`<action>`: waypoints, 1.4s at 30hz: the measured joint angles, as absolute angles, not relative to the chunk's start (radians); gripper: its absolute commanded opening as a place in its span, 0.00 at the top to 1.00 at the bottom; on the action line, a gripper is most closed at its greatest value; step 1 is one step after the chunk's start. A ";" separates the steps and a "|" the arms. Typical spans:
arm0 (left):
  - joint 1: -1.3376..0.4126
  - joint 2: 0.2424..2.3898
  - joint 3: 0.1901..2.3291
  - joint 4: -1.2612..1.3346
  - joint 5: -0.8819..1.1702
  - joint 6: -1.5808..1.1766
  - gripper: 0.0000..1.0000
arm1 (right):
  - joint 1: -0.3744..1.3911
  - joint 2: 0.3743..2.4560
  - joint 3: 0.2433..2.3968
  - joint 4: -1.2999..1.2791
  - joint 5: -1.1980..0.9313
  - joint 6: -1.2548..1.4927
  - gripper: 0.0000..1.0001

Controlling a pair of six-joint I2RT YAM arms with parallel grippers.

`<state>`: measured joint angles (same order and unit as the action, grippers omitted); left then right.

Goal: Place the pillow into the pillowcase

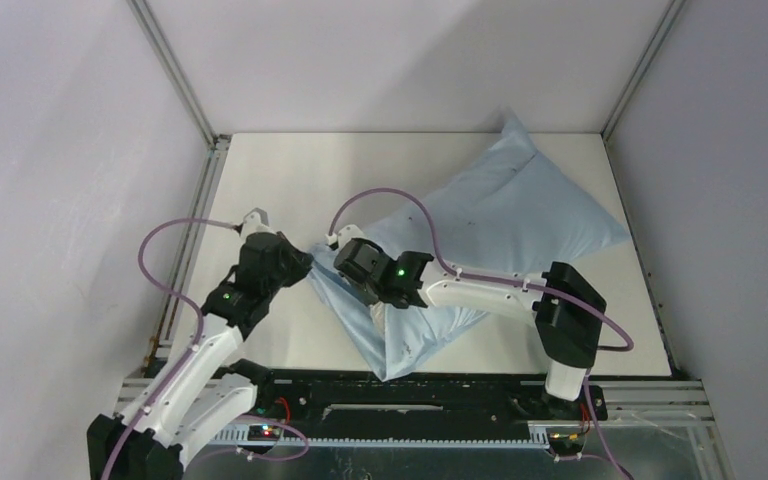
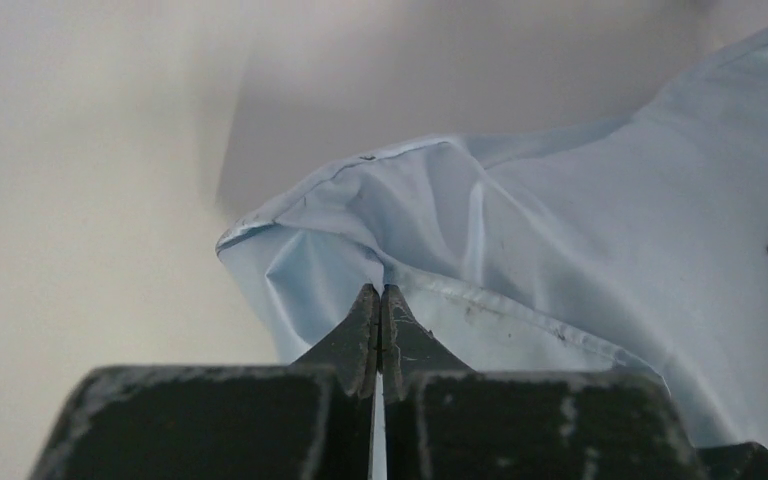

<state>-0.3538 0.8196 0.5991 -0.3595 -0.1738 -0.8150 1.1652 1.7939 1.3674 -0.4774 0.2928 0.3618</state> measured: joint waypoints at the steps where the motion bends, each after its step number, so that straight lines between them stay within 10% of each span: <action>1: -0.352 0.804 0.598 -0.358 -0.168 -0.804 1.00 | 1.165 1.802 1.398 -0.507 0.293 0.345 0.86; 9: -0.347 0.681 0.547 -0.321 -0.109 -0.751 1.00 | 1.166 1.908 1.597 -0.616 0.249 0.258 0.49; 27: -0.342 0.533 0.451 -0.459 -0.188 -0.796 1.00 | 1.137 2.107 1.816 -0.669 0.314 0.198 0.31; 29: -0.342 0.527 0.451 -0.482 -0.207 -0.809 1.00 | 1.142 2.118 1.815 -0.658 0.348 0.197 0.37; 34: -0.342 0.519 0.451 -0.515 -0.244 -0.823 1.00 | 1.133 2.119 1.773 -0.614 0.391 0.196 0.92; 42: -0.342 0.553 0.530 -0.545 -0.282 -0.810 1.00 | 1.076 2.099 1.711 -0.570 0.327 0.253 1.00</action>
<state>-0.3416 0.5529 0.5297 -0.5453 -0.2825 -0.8101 1.0763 2.0991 1.7107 -0.5697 0.3271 0.2535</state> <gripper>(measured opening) 0.003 0.010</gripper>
